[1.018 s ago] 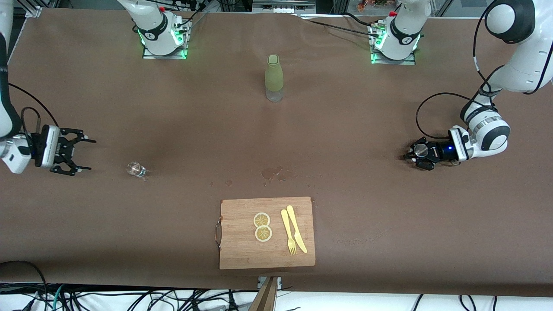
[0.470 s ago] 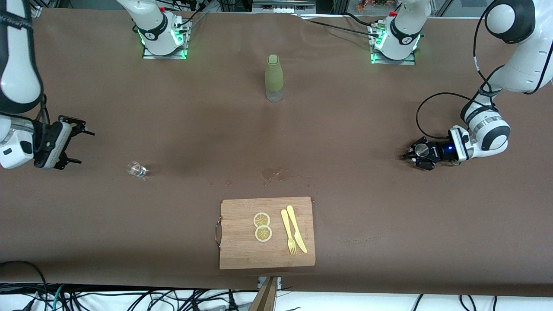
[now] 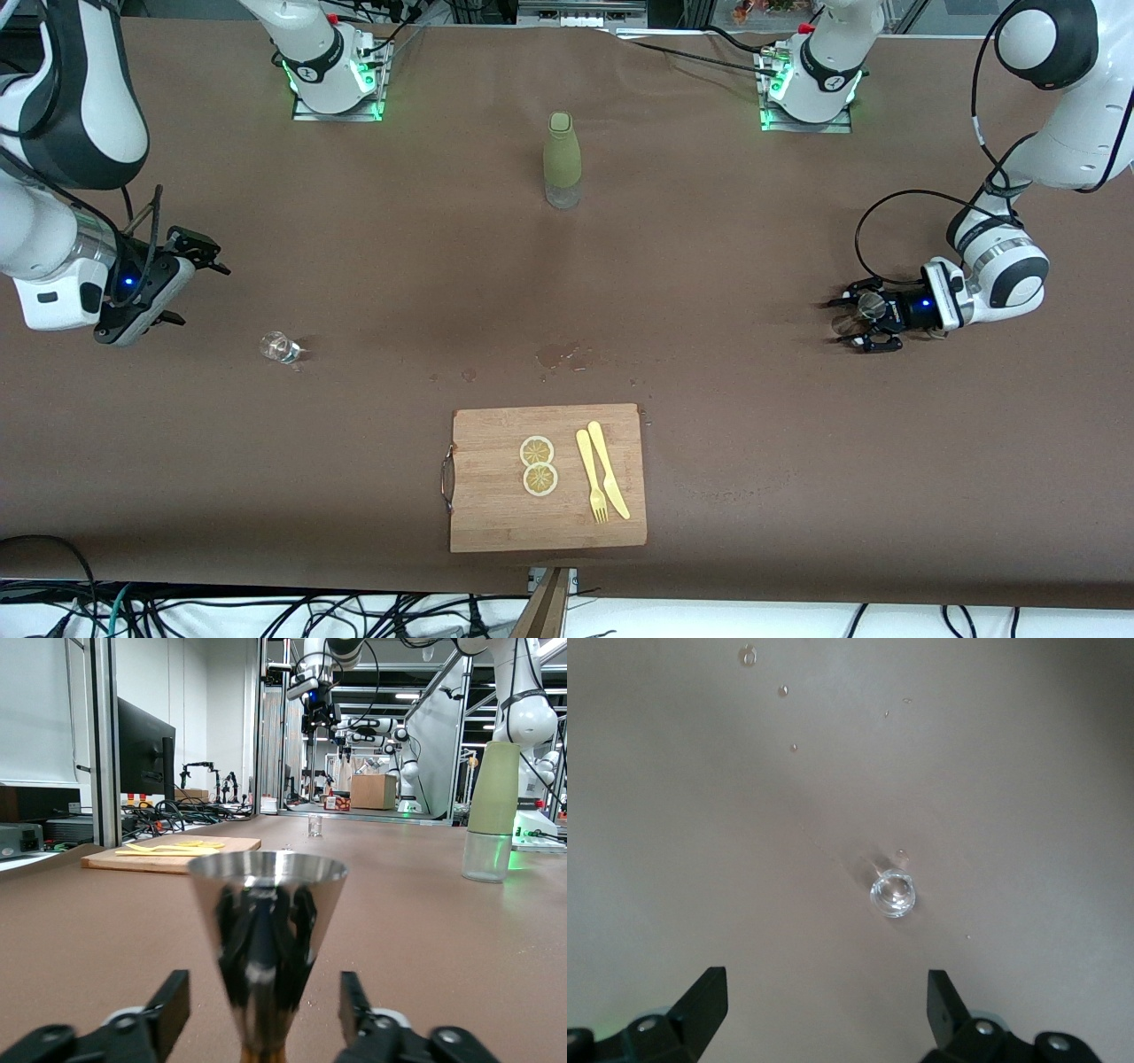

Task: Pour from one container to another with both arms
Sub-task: 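Set the jigger down and open the left gripper while the right gripper withdraws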

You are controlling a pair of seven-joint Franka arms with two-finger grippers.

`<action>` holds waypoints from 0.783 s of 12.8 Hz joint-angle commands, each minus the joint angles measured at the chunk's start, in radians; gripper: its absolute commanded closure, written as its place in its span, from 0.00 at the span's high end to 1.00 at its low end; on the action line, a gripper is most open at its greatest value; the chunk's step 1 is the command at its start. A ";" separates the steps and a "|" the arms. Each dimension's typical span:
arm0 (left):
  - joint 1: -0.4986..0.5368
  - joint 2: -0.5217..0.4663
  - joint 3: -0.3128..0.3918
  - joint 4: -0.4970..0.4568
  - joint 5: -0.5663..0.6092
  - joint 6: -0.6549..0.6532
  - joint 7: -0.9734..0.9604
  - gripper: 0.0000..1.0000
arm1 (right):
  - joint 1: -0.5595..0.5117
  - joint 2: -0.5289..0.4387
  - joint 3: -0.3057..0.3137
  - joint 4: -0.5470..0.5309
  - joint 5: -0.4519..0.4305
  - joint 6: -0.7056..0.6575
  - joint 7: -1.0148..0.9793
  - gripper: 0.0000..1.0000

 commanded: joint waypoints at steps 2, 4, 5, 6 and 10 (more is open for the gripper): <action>0.004 -0.065 0.006 -0.001 0.105 0.008 -0.051 1.00 | -0.015 -0.055 0.039 -0.035 -0.023 -0.039 0.136 1.00; 0.009 -0.098 0.005 -0.001 0.139 0.030 -0.096 1.00 | -0.012 -0.074 0.054 -0.043 -0.056 -0.059 0.228 1.00; 0.009 -0.110 0.006 -0.003 0.139 0.039 -0.099 1.00 | -0.014 -0.089 0.059 -0.046 -0.058 -0.067 0.270 1.00; 0.012 -0.122 0.006 -0.006 0.145 0.044 -0.116 1.00 | -0.012 -0.104 0.060 -0.049 -0.058 -0.077 0.314 1.00; 0.058 -0.245 0.011 -0.009 0.272 0.082 -0.277 1.00 | -0.006 -0.158 0.059 -0.043 -0.154 -0.139 0.550 1.00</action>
